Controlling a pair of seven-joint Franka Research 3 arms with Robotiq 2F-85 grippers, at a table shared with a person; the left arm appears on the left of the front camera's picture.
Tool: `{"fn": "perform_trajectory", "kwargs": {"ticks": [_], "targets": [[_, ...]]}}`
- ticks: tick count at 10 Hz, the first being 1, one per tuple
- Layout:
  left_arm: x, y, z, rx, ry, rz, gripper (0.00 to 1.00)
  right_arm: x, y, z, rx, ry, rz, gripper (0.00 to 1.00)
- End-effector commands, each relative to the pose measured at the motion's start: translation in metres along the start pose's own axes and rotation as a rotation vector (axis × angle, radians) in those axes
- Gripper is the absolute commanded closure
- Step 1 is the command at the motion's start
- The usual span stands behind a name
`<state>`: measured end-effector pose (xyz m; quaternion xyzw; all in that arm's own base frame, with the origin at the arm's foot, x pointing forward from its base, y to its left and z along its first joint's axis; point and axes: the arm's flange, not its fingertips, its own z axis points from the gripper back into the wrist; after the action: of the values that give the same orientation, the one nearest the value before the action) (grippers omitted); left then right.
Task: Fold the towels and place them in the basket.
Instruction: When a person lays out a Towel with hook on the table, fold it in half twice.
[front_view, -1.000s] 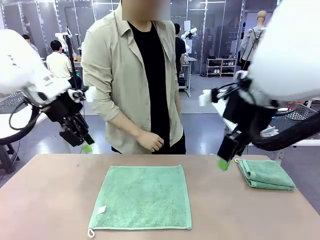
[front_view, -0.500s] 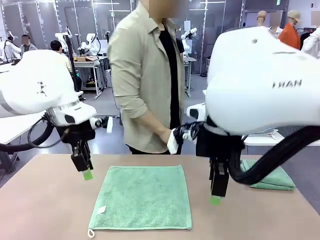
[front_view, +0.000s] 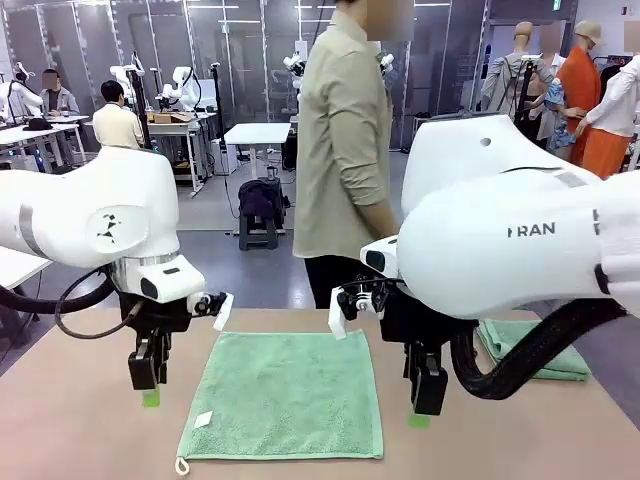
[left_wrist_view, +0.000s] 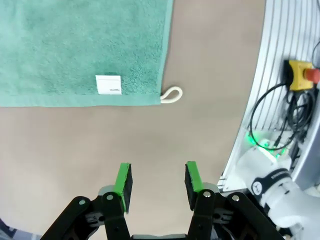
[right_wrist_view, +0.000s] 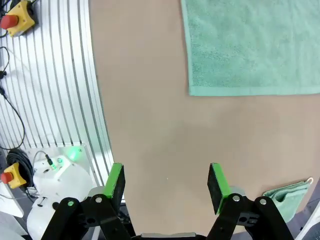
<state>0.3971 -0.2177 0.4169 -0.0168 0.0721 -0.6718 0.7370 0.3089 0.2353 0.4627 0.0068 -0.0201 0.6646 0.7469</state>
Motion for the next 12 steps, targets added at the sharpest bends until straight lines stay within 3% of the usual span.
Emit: {"fn": "perform_trajectory", "kwargs": {"ticks": [1,6,12], "targets": [[-0.001,-0.004,-0.007,0.04,0.028,-0.084,0.44,-0.005,-0.019,-0.008,0.024,-0.043,0.028,0.16],[-0.004,-0.01,-0.002,0.169,-0.046,-0.19,0.44,-0.006,-0.032,-0.013,0.091,-0.063,0.059,0.16],[0.002,-0.004,0.005,0.151,-0.032,-0.168,0.44,-0.004,-0.026,-0.013,0.066,-0.047,0.033,0.16]]}}
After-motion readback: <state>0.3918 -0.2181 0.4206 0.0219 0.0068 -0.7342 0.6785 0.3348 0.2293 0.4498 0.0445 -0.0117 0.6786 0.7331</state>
